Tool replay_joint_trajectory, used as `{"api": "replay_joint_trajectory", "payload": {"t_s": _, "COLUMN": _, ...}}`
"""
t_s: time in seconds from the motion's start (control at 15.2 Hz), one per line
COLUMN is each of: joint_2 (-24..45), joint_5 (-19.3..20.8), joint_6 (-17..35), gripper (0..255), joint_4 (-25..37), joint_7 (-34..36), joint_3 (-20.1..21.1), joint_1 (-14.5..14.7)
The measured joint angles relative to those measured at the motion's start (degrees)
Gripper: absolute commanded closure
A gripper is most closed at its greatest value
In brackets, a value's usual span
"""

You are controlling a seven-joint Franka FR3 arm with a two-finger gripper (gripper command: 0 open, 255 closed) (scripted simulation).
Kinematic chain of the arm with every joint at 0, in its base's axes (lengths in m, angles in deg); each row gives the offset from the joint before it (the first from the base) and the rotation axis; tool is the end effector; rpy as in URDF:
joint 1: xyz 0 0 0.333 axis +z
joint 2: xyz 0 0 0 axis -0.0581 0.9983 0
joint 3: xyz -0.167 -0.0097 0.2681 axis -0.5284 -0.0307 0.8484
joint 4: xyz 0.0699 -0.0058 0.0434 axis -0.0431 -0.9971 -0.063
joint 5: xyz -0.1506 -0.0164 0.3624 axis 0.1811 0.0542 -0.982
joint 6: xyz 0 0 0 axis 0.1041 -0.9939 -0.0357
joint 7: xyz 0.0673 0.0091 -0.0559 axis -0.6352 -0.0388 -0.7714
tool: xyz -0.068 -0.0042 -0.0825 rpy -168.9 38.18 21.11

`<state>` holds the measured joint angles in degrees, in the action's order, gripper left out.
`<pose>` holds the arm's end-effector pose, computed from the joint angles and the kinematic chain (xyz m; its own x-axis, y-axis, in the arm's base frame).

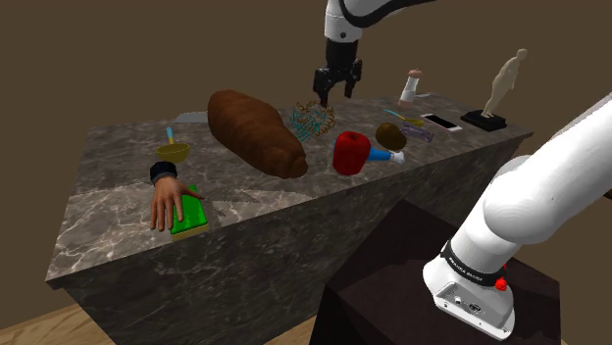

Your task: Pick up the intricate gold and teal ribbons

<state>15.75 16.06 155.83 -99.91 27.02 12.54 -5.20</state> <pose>0.4717 0.0250 0.5324 0.9816 -0.1849 0.0467 -0.1899 -0.9709 0.1457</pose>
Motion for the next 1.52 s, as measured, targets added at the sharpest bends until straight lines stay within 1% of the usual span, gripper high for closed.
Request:
{"api": "replay_joint_trajectory", "payload": {"t_s": 0.33, "joint_2": 10.64, "joint_5": 4.1, "joint_6": 3.68, "gripper": 0, "joint_4": 7.55, "joint_7": 7.35, "joint_3": 1.4, "joint_1": -0.91}}
{"api": "replay_joint_trajectory", "payload": {"t_s": 0.73, "joint_2": 23.58, "joint_5": 9.63, "joint_6": 5.42, "gripper": 0, "joint_4": 18.91, "joint_7": 15.59, "joint_3": 1.53, "joint_1": -0.83}}
{"api": "replay_joint_trajectory", "payload": {"t_s": 0.92, "joint_2": 25.81, "joint_5": 10.6, "joint_6": 6.62, "gripper": 0, "joint_4": 19.92, "joint_7": 17.03, "joint_3": 1.34, "joint_1": -0.73}}
{"api": "replay_joint_trajectory", "payload": {"t_s": 1.25, "joint_2": 26.79, "joint_5": 11.22, "joint_6": 9.73, "gripper": 0, "joint_4": 17.68, "joint_7": 18.06, "joint_3": 1.17, "joint_1": -0.81}}
{"api": "replay_joint_trajectory", "payload": {"t_s": 1.32, "joint_2": 26.9, "joint_5": 11.29, "joint_6": 10.09, "gripper": 255, "joint_4": 17.42, "joint_7": 18.17, "joint_3": 1.14, "joint_1": -0.82}}
{"api": "replay_joint_trajectory", "payload": {"t_s": 1.52, "joint_2": 27.02, "joint_5": 11.35, "joint_6": 10.4, "gripper": 255, "joint_4": 17.24, "joint_7": 18.27, "joint_3": 1.14, "joint_1": -0.82}}
